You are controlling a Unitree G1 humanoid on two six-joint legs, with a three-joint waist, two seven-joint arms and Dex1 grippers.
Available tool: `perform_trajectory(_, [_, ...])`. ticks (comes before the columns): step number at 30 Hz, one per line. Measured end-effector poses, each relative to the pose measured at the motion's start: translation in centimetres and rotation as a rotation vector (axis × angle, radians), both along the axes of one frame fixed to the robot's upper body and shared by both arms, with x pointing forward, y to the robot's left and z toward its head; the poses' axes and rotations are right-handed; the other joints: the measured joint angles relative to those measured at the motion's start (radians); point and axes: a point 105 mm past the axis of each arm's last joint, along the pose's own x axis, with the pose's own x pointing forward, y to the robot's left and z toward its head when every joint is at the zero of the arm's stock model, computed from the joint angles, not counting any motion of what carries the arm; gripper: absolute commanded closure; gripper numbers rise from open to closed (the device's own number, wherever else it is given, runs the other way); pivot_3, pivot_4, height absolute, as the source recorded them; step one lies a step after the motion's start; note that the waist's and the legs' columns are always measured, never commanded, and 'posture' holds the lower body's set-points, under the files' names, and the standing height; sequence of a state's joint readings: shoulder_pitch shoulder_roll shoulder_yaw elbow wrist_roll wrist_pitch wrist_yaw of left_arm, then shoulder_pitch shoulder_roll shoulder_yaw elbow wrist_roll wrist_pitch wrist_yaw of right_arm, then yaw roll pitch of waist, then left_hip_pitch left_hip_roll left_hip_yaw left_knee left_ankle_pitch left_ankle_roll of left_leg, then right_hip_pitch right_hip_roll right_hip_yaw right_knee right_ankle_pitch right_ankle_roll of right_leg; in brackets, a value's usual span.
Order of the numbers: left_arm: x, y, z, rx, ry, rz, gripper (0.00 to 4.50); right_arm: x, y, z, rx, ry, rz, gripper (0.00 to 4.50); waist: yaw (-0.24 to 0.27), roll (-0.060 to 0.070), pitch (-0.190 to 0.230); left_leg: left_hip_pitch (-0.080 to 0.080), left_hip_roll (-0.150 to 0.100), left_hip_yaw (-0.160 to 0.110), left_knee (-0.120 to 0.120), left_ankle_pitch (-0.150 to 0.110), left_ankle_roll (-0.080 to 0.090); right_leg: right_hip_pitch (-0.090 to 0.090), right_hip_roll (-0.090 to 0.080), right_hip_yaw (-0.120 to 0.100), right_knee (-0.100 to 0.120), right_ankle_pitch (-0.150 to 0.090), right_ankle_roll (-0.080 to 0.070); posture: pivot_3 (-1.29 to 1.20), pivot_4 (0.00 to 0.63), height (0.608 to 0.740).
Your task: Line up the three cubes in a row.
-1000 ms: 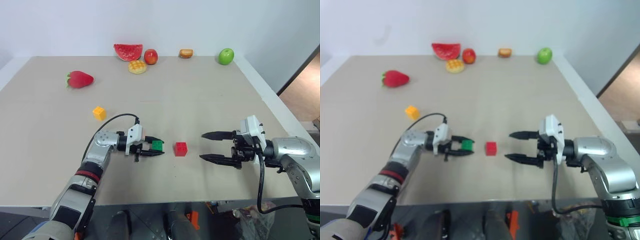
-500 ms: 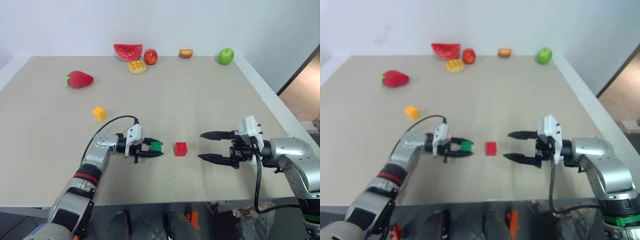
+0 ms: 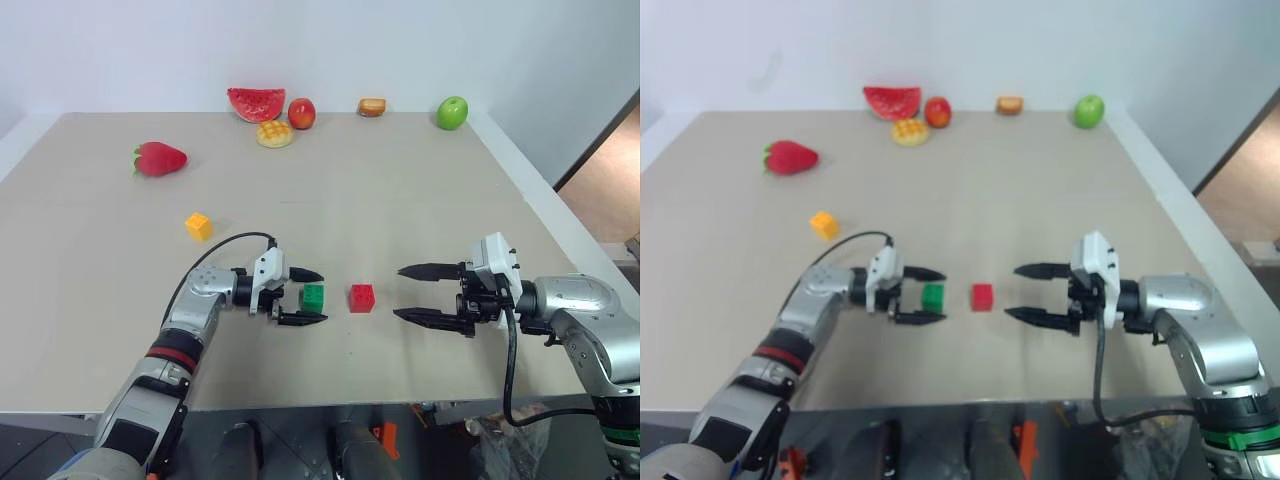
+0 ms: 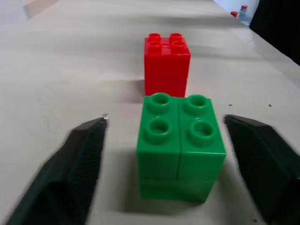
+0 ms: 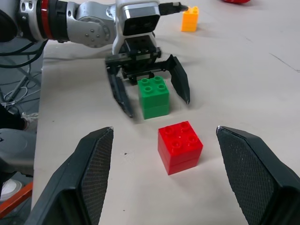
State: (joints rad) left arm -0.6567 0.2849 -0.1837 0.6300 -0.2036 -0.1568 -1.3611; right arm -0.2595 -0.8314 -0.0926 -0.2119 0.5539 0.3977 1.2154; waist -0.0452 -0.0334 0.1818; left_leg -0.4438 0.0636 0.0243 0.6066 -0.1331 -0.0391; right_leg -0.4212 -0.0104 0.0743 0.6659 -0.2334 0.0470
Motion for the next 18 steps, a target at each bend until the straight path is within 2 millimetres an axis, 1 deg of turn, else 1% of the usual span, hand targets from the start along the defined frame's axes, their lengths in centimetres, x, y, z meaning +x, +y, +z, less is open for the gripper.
perform_trajectory(2, [-0.1, 0.3, 0.0, 0.007, -0.002, 0.003, 0.03, 0.0, 0.1, 0.1, 0.001, -0.003, 0.003, 0.87, 0.000, 0.000, 0.000, 0.000, 0.000, 0.000, 0.000, 0.000, 0.000, 0.000, 0.000, 0.000, 0.000, 0.000, 0.000, 0.00, 0.150, 0.740])
perform_trajectory(4, [-0.4, 1.2, -0.1, 0.024, 0.007, 0.007, 0.03, 0.1, 0.1, 0.2, 0.002, -0.007, 0.005, 0.87, -0.003, 0.000, 0.000, 0.000, 0.000, 0.000, -0.001, 0.000, 0.000, 0.000, 0.000, 0.000, 0.000, 0.000, 0.000, 0.00, 0.150, 0.740])
perform_trajectory(6, [-1.0, 2.8, -0.1, 0.047, 0.024, 0.002, 0.03, 0.1, 0.2, 0.4, 0.004, -0.012, 0.008, 0.87, -0.004, 0.000, 0.000, 0.001, 0.001, 0.000, -0.002, 0.000, 0.000, -0.001, 0.001, 0.000, 0.000, 0.000, -0.001, 0.00, 0.150, 0.740])
perform_trajectory(7, [-1.3, 3.8, -0.2, 0.068, 0.026, 0.008, 0.03, 0.1, 0.2, 0.5, 0.006, -0.014, 0.010, 0.87, -0.003, 0.000, 0.000, 0.001, 0.001, 0.000, -0.002, 0.000, 0.000, -0.001, 0.001, 0.000, 0.000, 0.000, -0.001, 0.00, 0.150, 0.740])
perform_trajectory(10, [-1.5, 6.7, -0.2, 0.120, 0.019, 0.062, 0.03, 0.2, 0.3, 0.6, 0.009, -0.013, 0.012, 0.87, -0.002, 0.000, 0.000, 0.001, 0.001, -0.001, -0.002, 0.000, 0.000, -0.001, 0.001, 0.000, 0.000, -0.001, -0.002, 0.00, 0.150, 0.740])
perform_trajectory(12, [-1.0, 9.2, 0.3, 0.147, 0.008, 0.144, 0.03, 0.2, 0.3, 0.7, 0.011, -0.014, 0.014, 0.87, -0.002, 0.000, 0.000, 0.001, 0.001, 0.000, -0.002, 0.000, 0.000, 0.000, 0.001, 0.000, 0.000, -0.001, -0.002, 0.00, 0.150, 0.740])
perform_trajectory(14, [-0.6, 10.9, 1.0, 0.151, -0.012, 0.208, 0.03, 0.2, 0.3, 0.7, 0.012, -0.015, 0.013, 0.87, -0.001, 0.000, 0.000, 0.001, 0.001, 0.000, -0.002, 0.000, 0.000, 0.000, 0.000, 0.000, 0.000, -0.001, -0.002, 0.00, 0.150, 0.740])
perform_trajectory(16, [-0.1, 13.0, 1.9, 0.127, -0.037, 0.324, 0.03, 0.5, 0.6, 1.0, 0.029, -0.034, 0.002, 0.87, -0.002, 0.000, 0.000, 0.001, 0.001, 0.001, -0.002, 0.000, 0.000, -0.001, 0.000, 0.000, 0.000, -0.001, -0.002, 0.00, 0.150, 0.740])
perform_trajectory(17, [0.2, 13.7, 2.3, 0.105, -0.042, 0.386, 0.03, 0.8, 0.9, 1.2, 0.039, -0.053, -0.008, 0.87, -0.003, 0.000, 0.000, 0.001, 0.001, 0.001, -0.002, 0.000, 0.000, -0.001, 0.000, 0.000, 0.000, -0.001, -0.002, 0.00, 0.150, 0.740])
perform_trajectory(18, [0.4, 14.0, 2.6, 0.087, -0.045, 0.421, 0.03, 1.0, 1.1, 1.4, 0.046, -0.067, -0.013, 0.87, -0.002, 0.000, 0.000, 0.001, 0.001, 0.001, -0.002, 0.000, 0.000, -0.001, 0.000, 0.000, 0.000, 0.000, -0.002, 0.00, 0.150, 0.740])
